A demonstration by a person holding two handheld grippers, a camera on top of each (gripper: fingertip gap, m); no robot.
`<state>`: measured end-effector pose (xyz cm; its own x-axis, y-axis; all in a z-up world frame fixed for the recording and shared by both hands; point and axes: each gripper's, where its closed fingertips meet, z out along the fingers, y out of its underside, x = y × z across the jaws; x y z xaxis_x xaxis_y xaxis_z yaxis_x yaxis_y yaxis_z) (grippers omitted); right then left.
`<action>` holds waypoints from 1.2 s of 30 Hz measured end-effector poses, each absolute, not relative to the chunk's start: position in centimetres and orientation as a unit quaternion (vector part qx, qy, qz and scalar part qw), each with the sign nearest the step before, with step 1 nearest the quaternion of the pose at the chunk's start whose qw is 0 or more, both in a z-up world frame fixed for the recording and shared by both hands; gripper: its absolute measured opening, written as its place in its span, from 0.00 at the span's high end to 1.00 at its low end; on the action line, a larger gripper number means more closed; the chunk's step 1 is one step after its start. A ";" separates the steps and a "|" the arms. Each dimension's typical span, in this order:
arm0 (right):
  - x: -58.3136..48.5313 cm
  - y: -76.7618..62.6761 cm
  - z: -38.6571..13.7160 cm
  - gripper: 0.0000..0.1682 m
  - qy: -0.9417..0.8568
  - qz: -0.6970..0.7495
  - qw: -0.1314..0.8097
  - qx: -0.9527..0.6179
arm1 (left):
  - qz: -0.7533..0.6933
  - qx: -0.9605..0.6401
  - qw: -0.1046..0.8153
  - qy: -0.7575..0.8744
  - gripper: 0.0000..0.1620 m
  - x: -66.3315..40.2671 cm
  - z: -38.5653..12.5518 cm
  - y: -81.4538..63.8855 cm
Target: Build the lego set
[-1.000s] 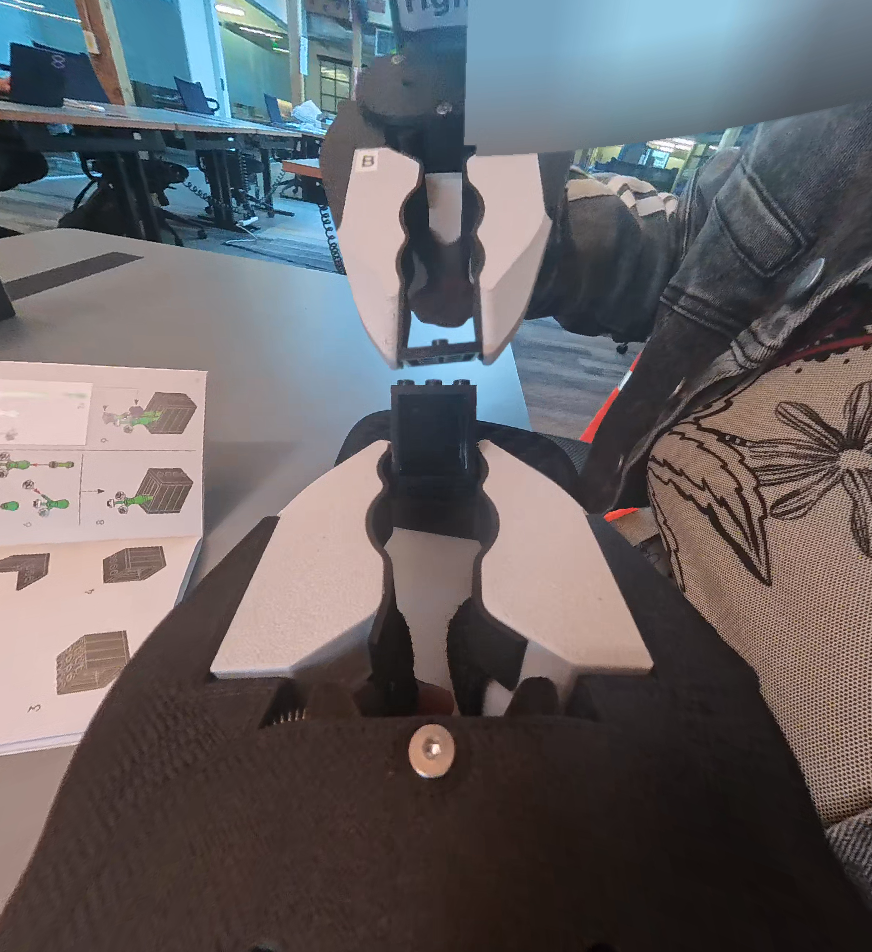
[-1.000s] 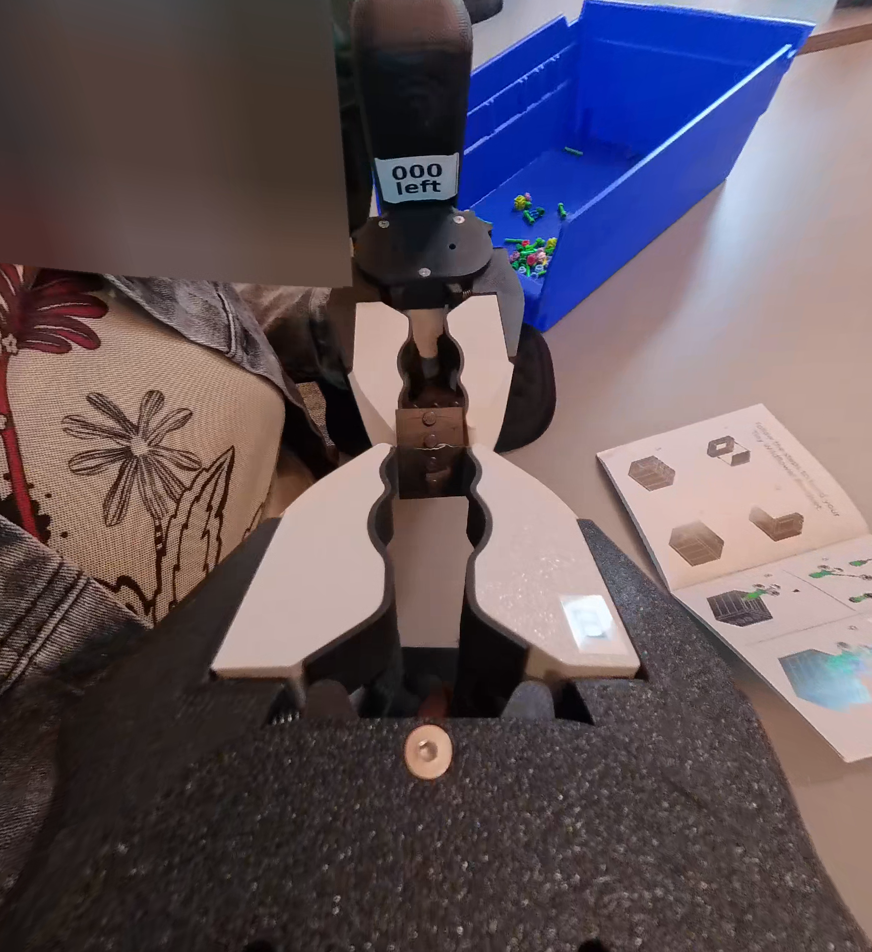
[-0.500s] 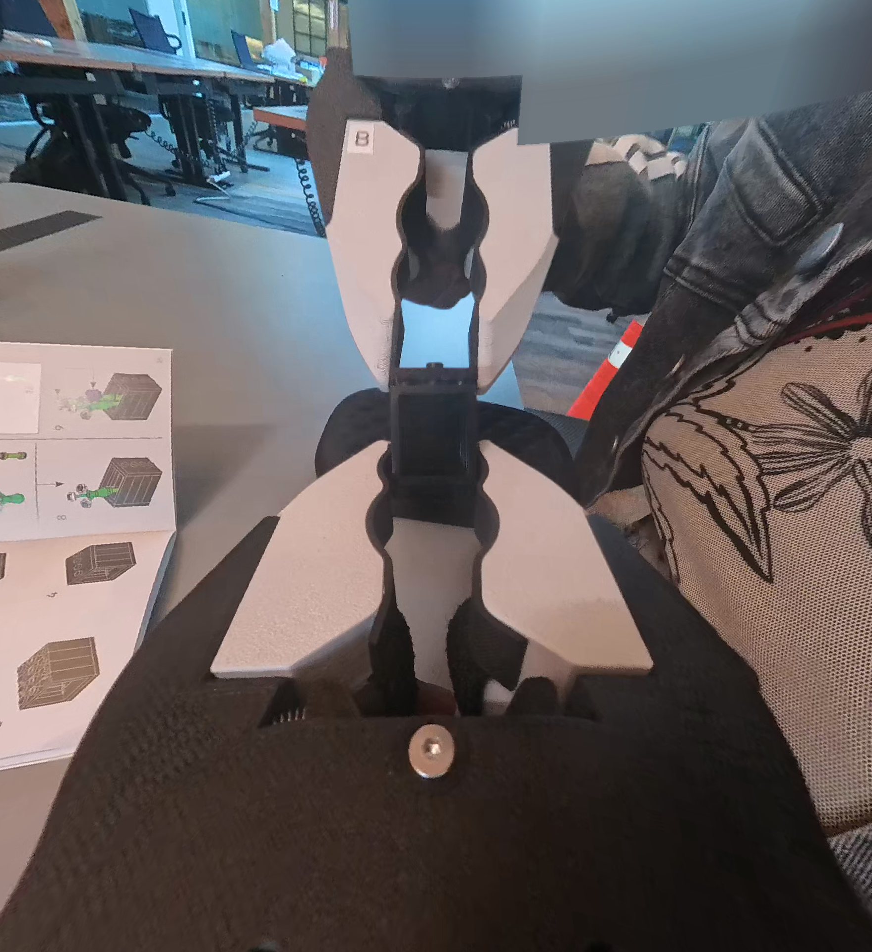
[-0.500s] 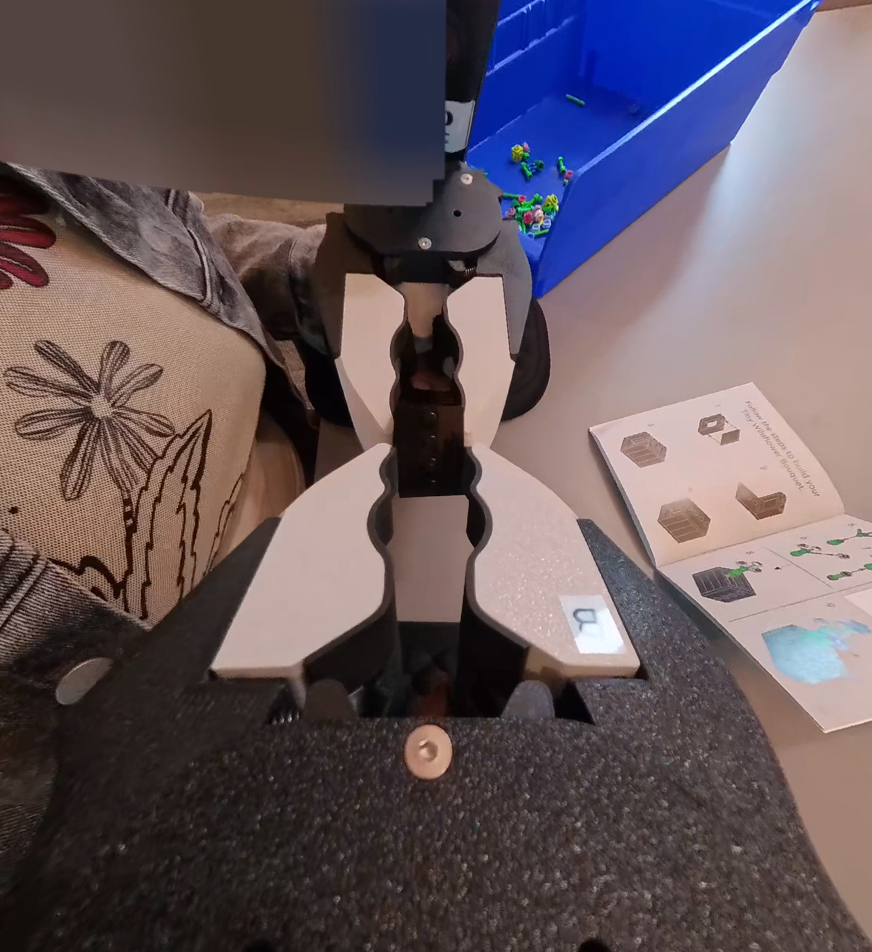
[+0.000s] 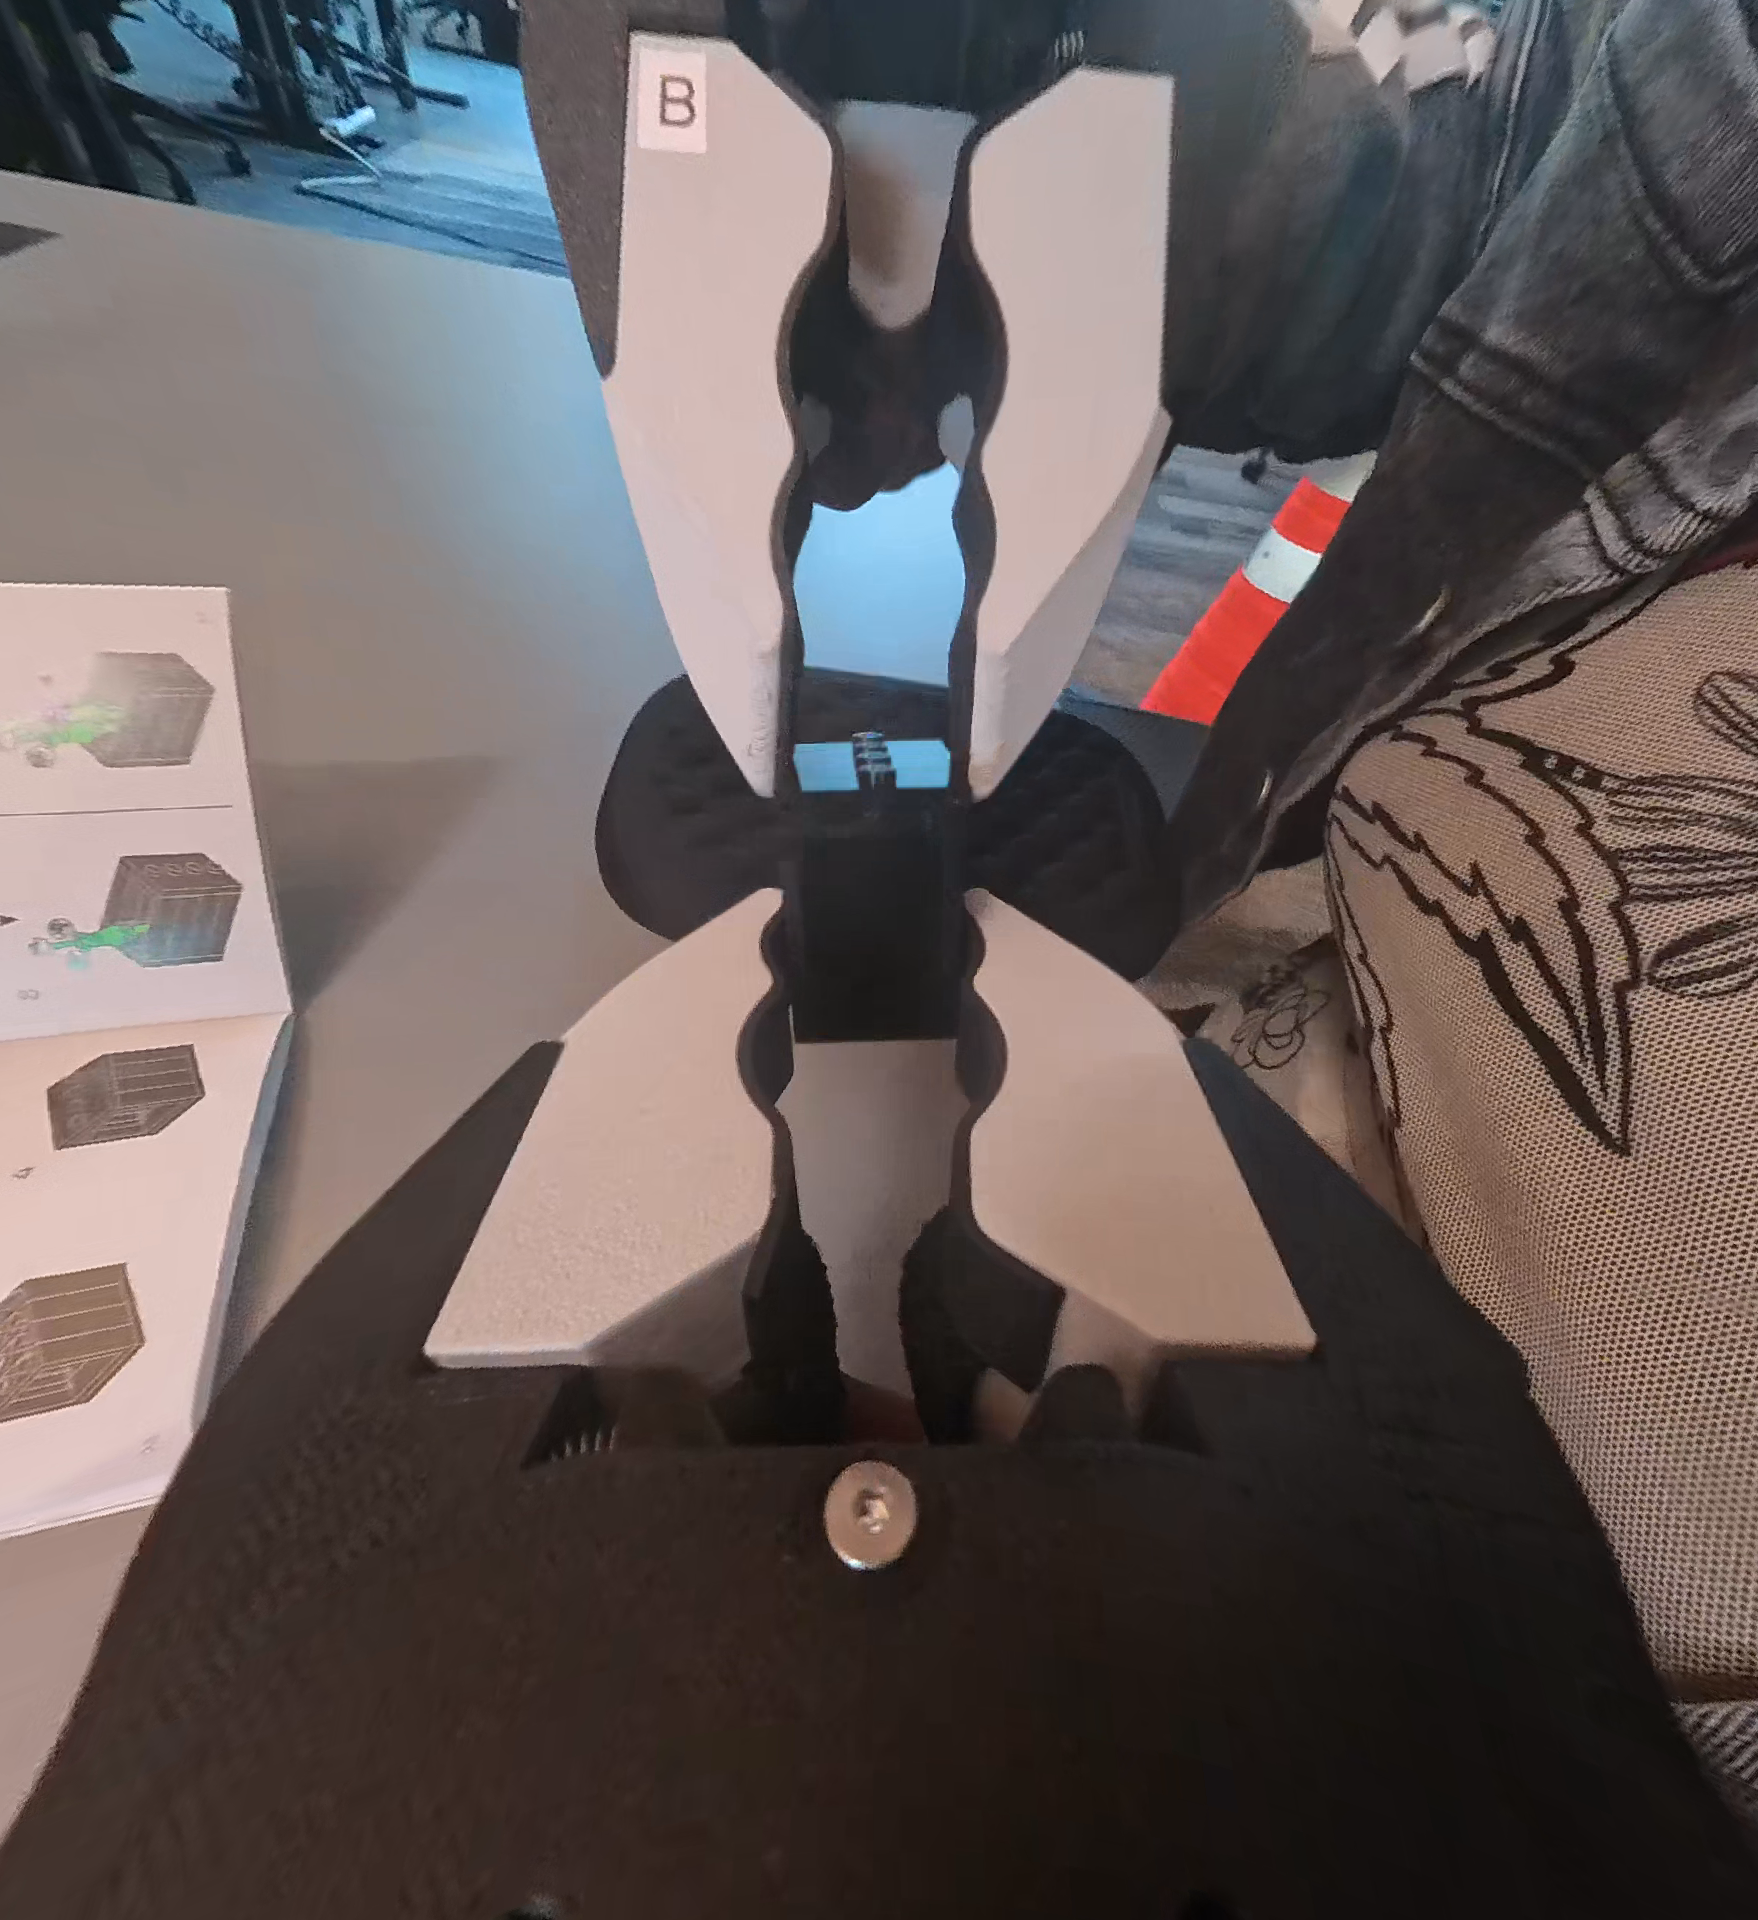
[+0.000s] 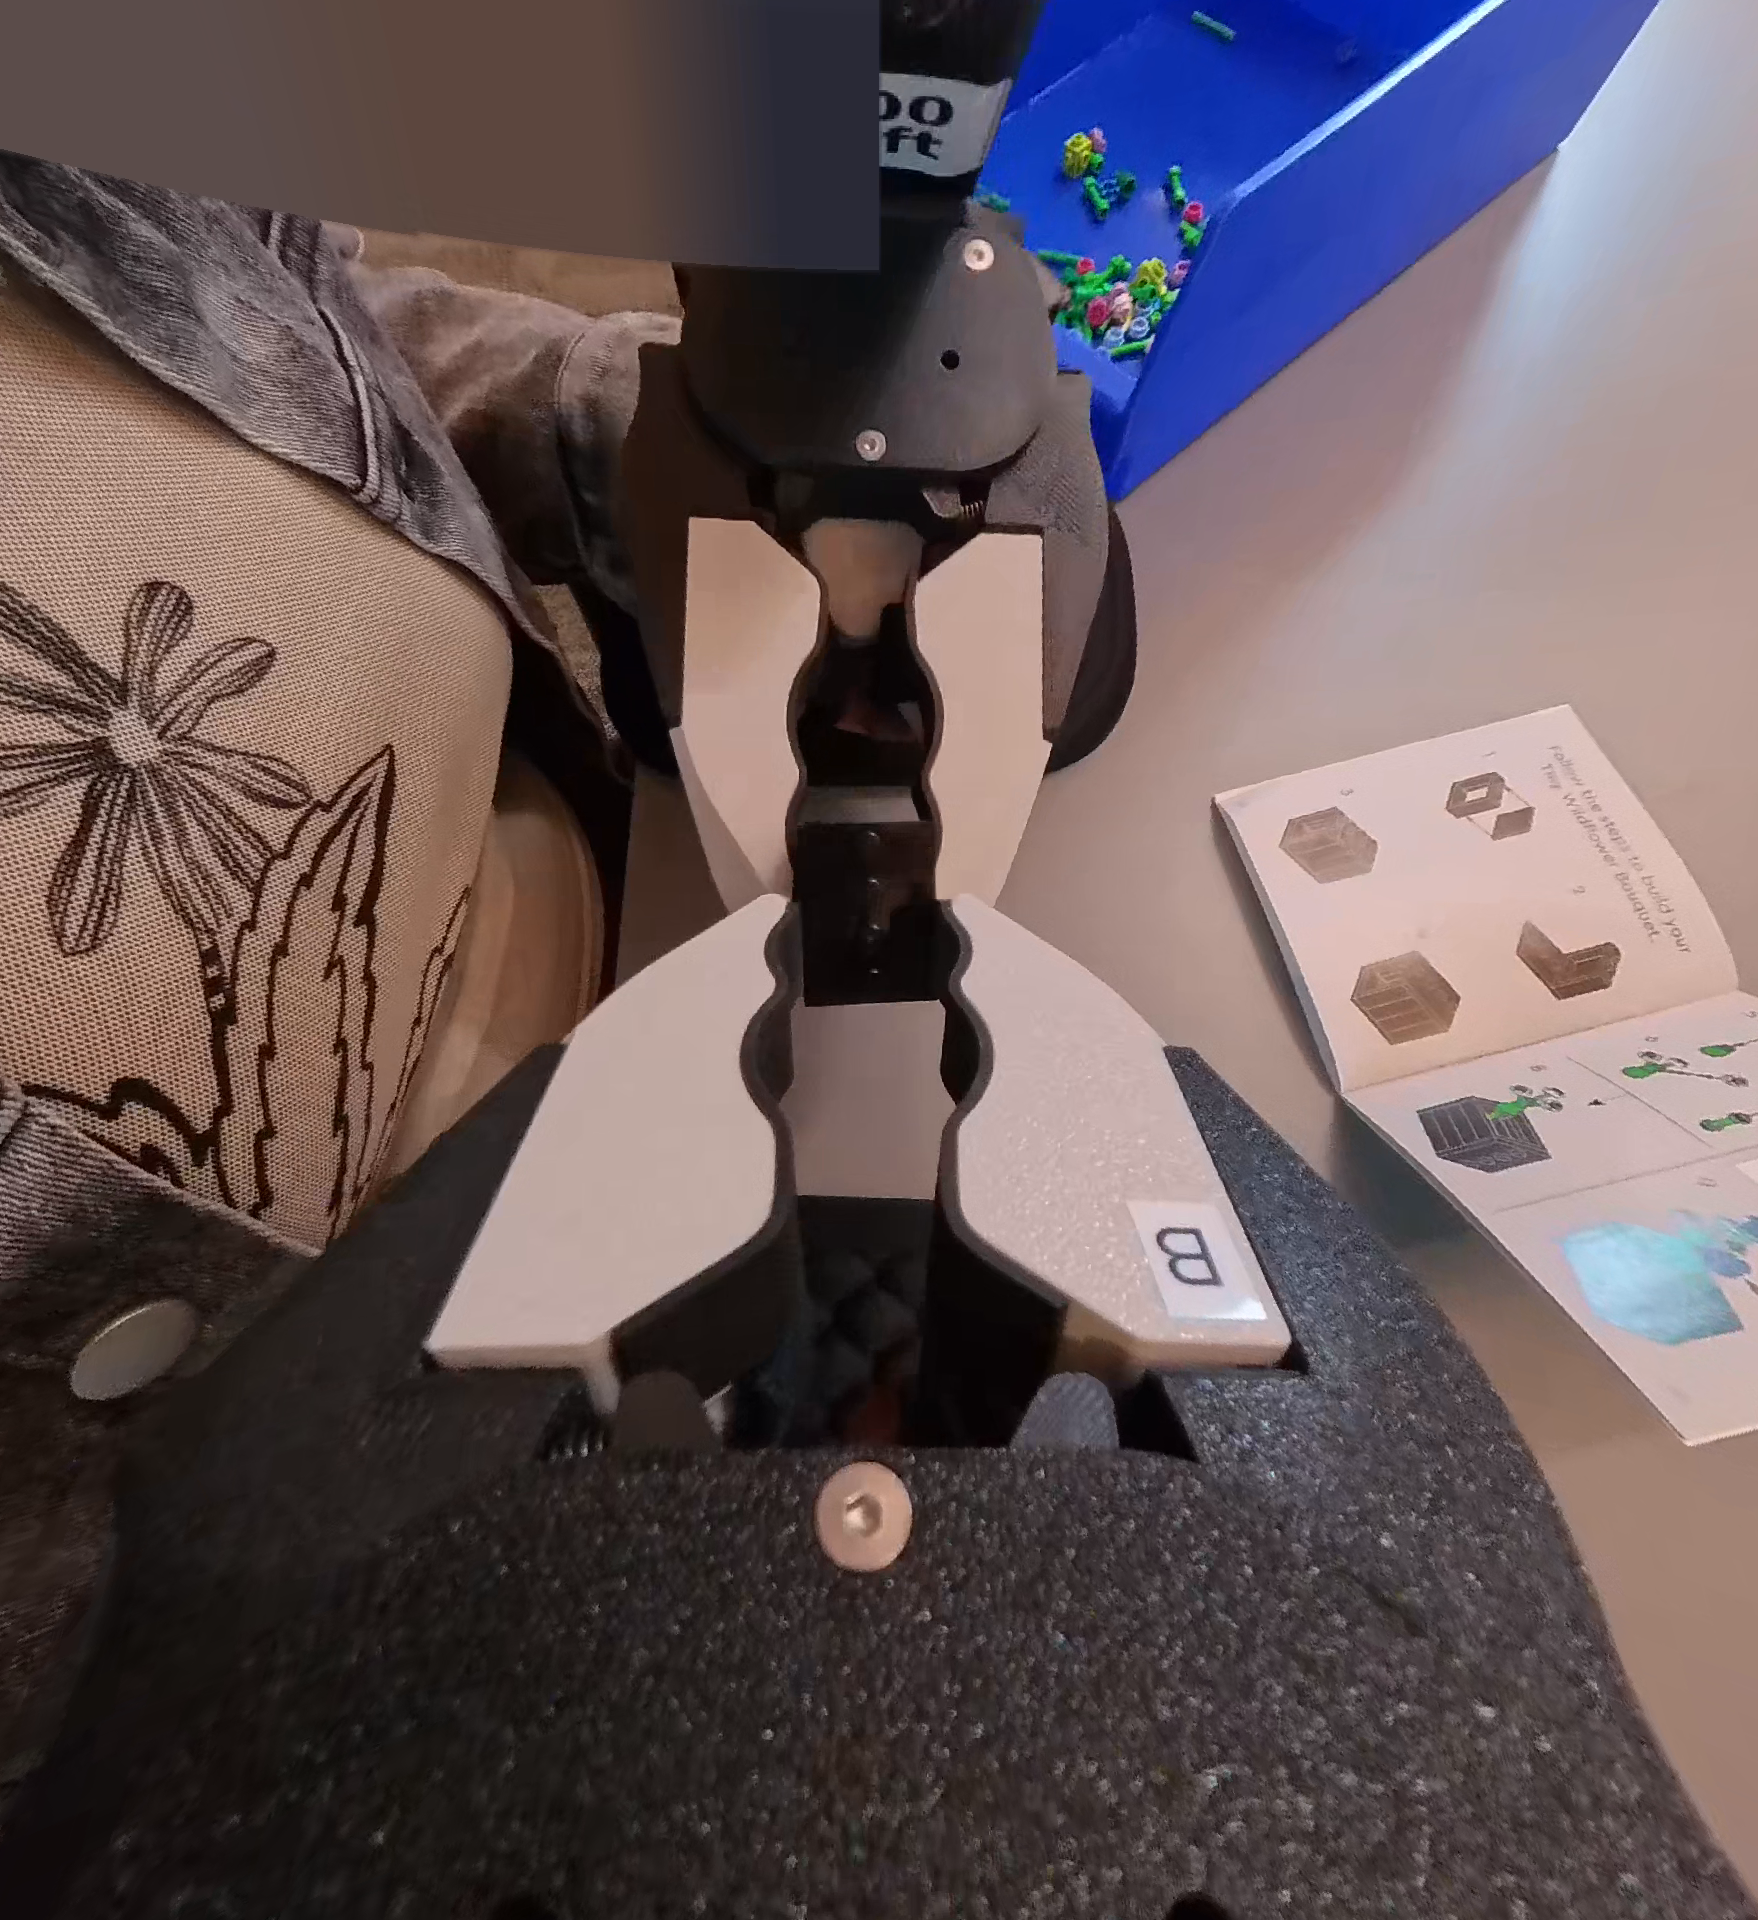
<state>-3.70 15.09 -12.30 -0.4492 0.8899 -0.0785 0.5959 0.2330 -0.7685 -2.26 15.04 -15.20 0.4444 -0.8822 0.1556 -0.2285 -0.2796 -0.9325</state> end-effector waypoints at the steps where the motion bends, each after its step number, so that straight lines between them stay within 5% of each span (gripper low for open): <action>1: -3.5 15.1 -12.6 0.86 -0.767 0.372 0.186 -0.489 | -0.353 -0.719 0.452 0.393 0.83 -2.2 -15.4 15.0; 36: -2.1 15.6 -14.6 0.86 -0.767 0.336 0.172 -0.518 | -0.339 -0.741 0.401 0.417 0.83 -1.0 -17.1 15.2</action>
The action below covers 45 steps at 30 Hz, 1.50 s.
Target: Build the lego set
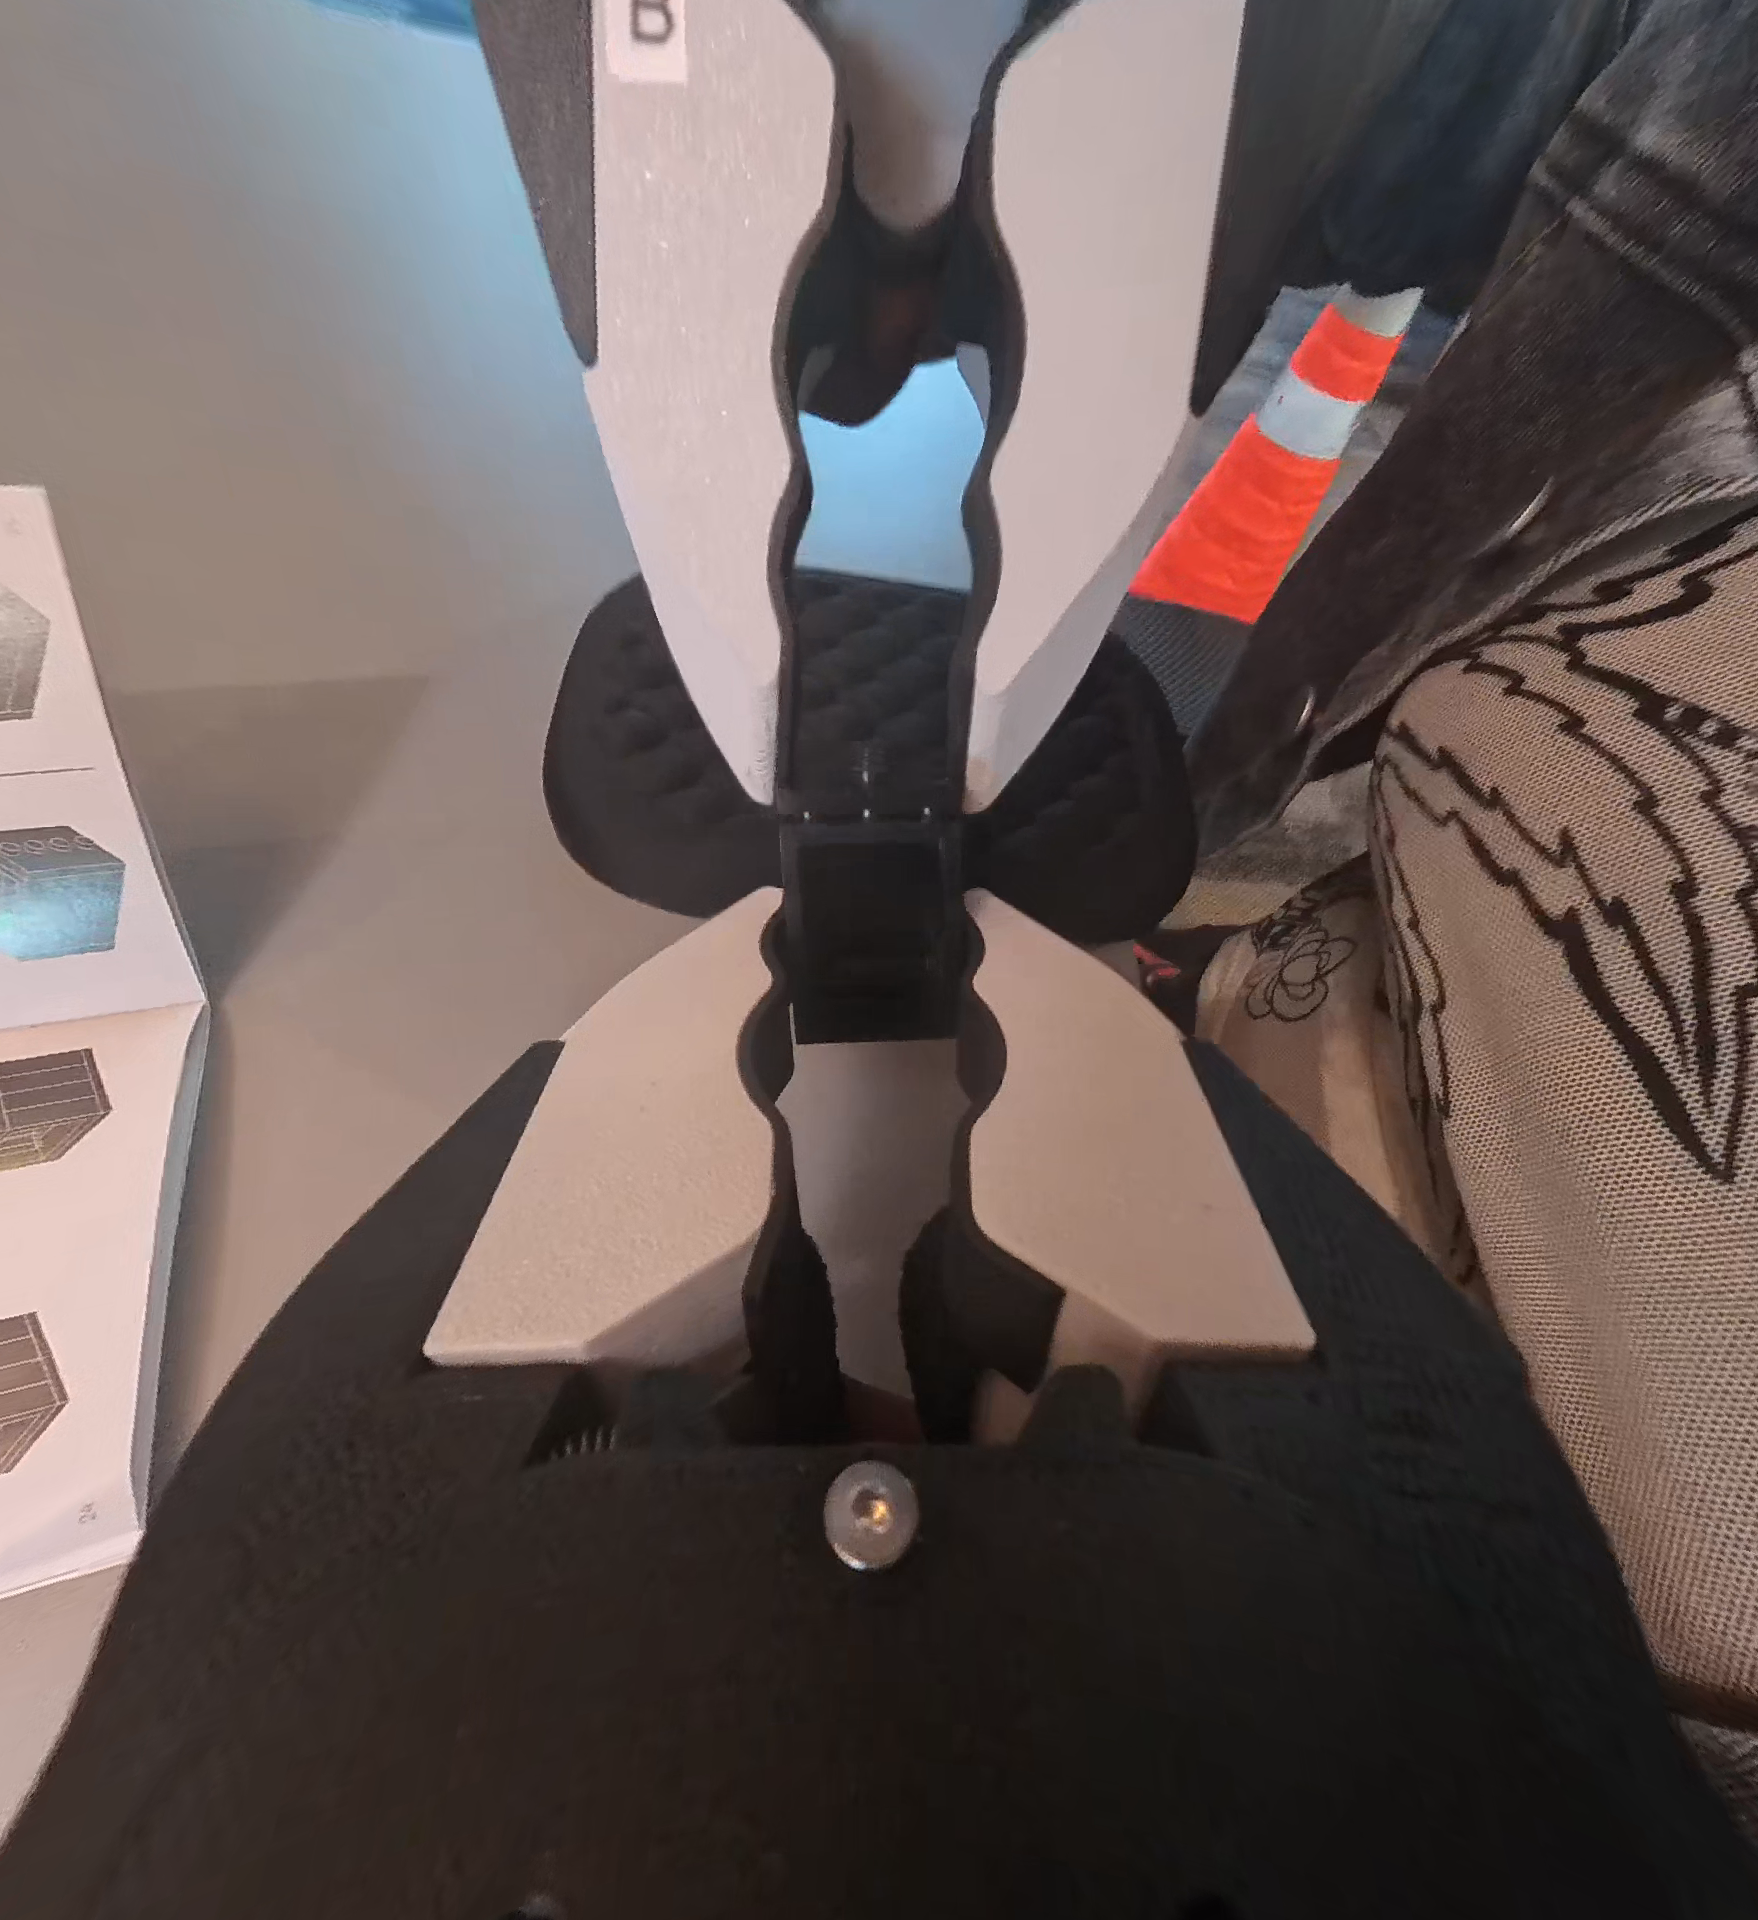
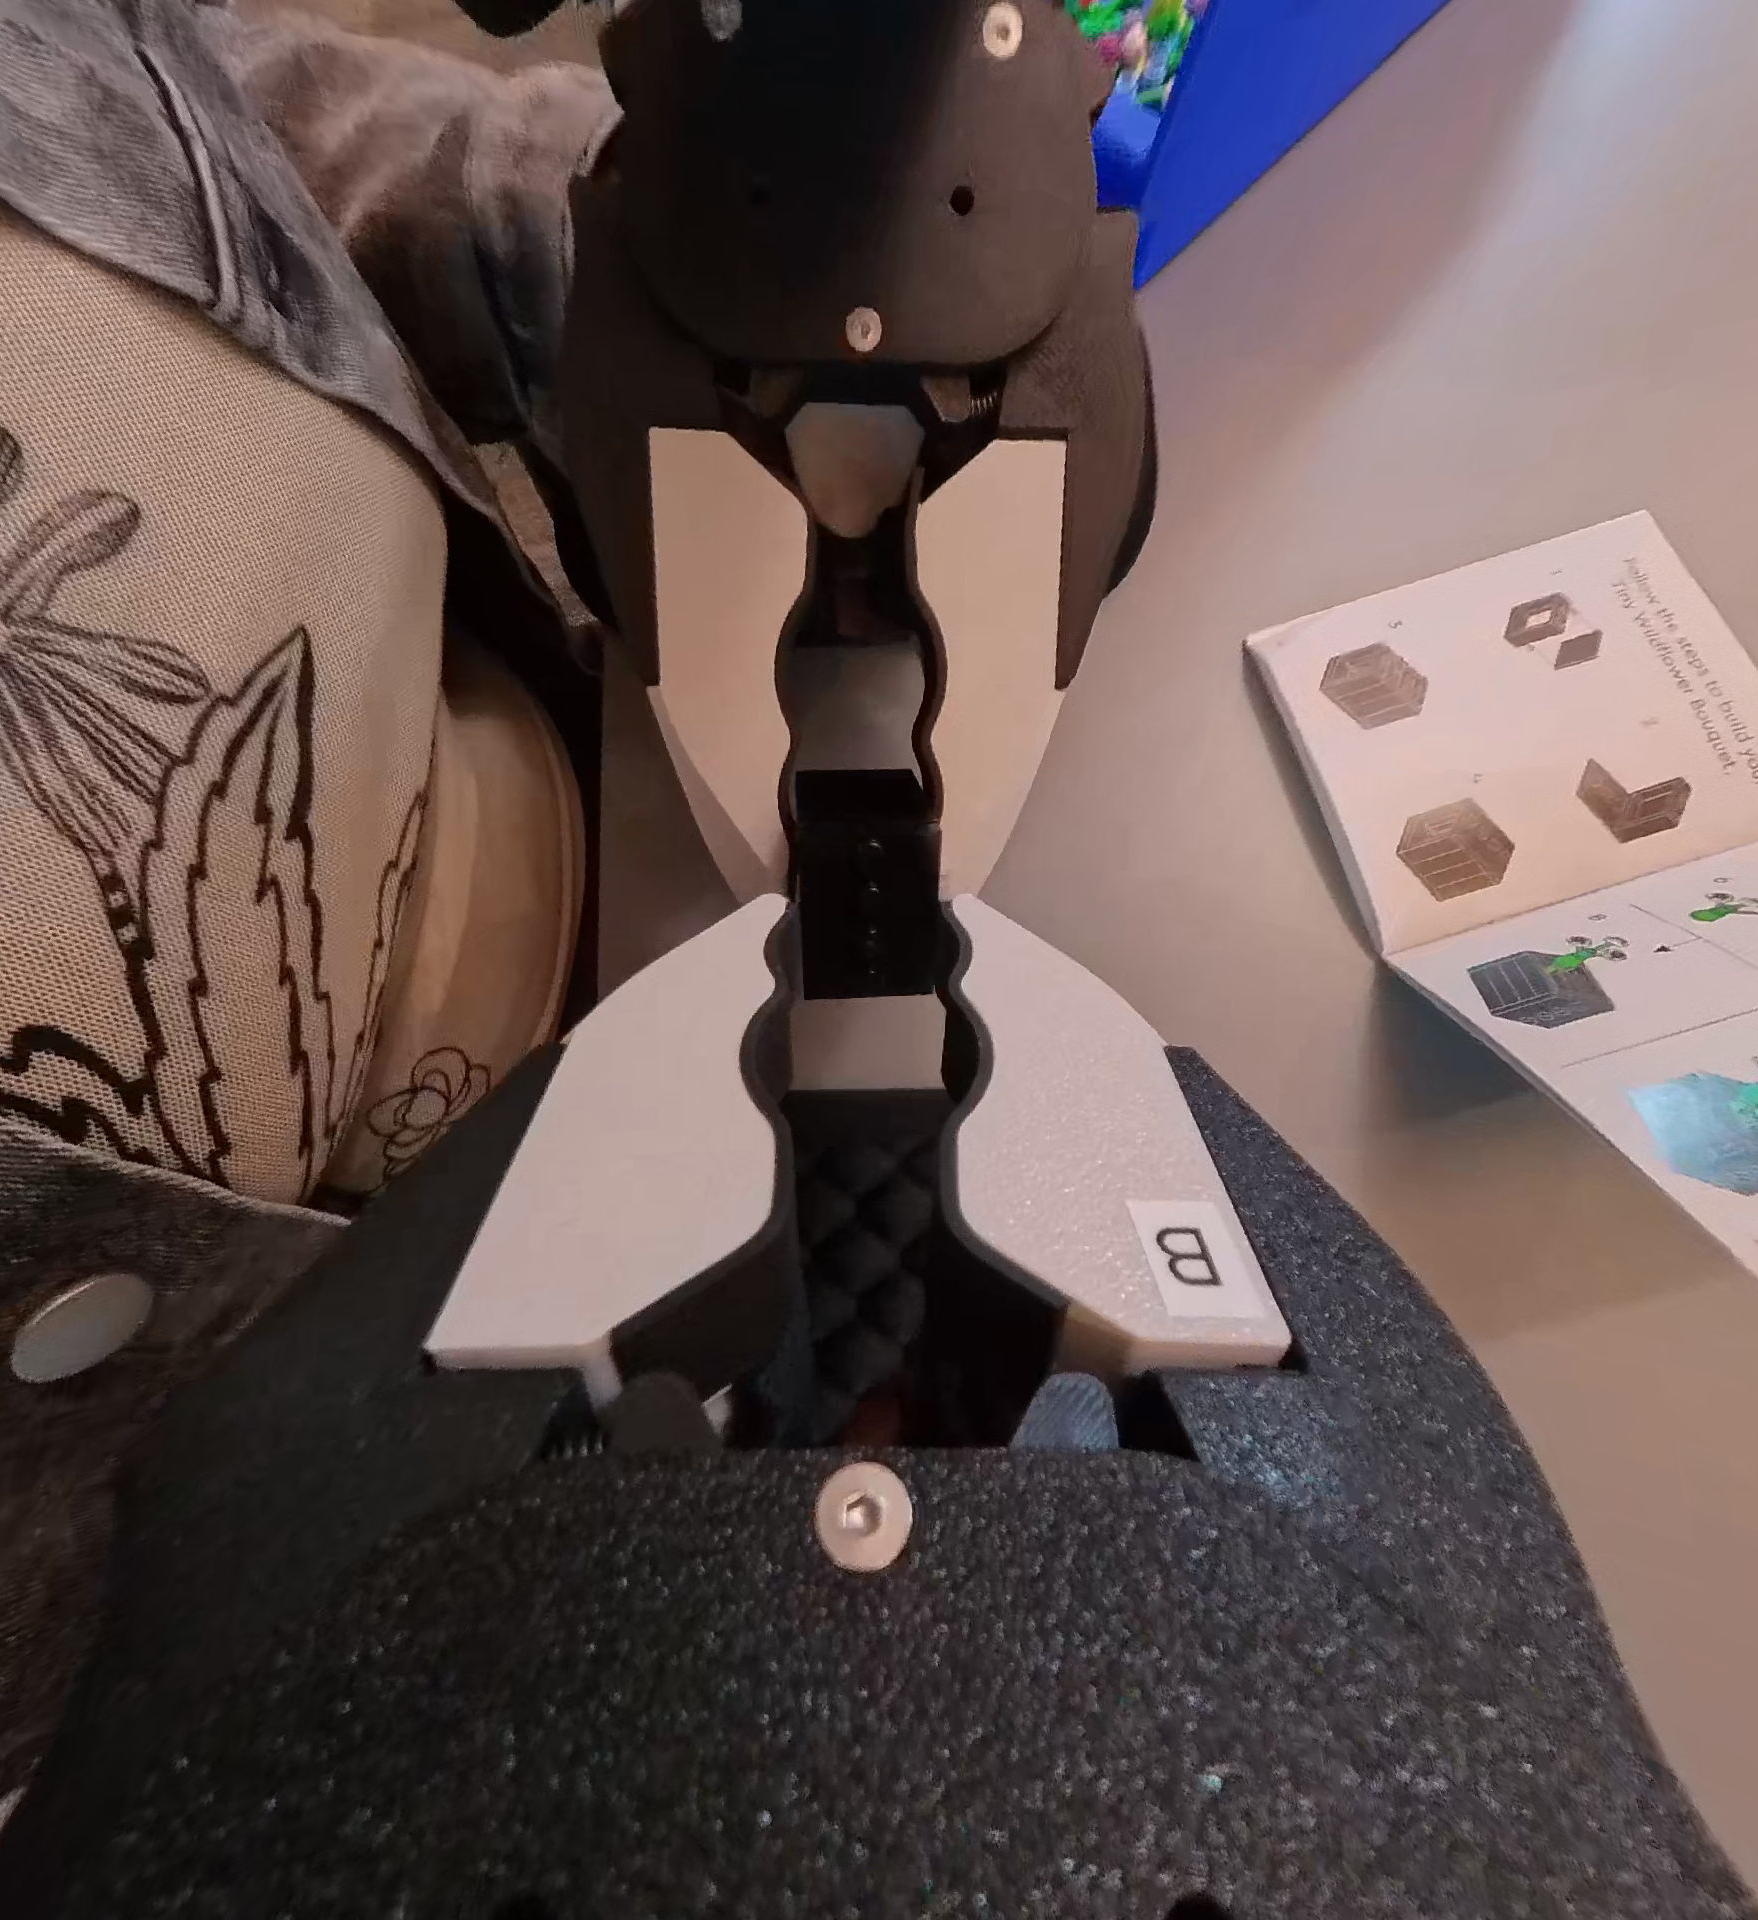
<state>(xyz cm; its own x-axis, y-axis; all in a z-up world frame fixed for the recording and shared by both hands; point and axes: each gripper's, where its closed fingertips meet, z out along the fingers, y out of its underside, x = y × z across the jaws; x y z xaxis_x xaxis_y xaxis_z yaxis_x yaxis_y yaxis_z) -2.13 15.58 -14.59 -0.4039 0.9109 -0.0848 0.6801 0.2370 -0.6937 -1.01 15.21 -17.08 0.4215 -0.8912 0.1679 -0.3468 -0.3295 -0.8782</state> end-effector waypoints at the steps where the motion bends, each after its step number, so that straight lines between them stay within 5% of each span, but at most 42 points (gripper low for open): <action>1: -2.3 15.7 -14.1 0.86 -0.764 0.341 0.181 -0.517 | -0.353 -0.736 0.409 0.407 0.83 -1.1 -16.6 15.3; 34: -5.7 16.2 -9.0 0.85 -0.754 0.361 0.248 -0.490 | -0.381 -0.648 0.576 0.321 0.83 -2.4 -11.0 17.3; 45: -6.6 17.3 -6.2 0.82 -0.807 0.262 0.277 -0.451 | -0.310 -0.620 0.662 0.285 0.83 -3.8 -7.4 18.8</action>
<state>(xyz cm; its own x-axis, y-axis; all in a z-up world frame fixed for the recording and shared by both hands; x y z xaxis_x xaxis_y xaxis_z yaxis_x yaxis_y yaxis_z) -6.65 17.30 -6.21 -0.4396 0.8733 0.2098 0.5830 0.4551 -0.6730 -3.76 18.84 -7.42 0.6457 -0.7636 0.0067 0.0562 0.0388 -0.9977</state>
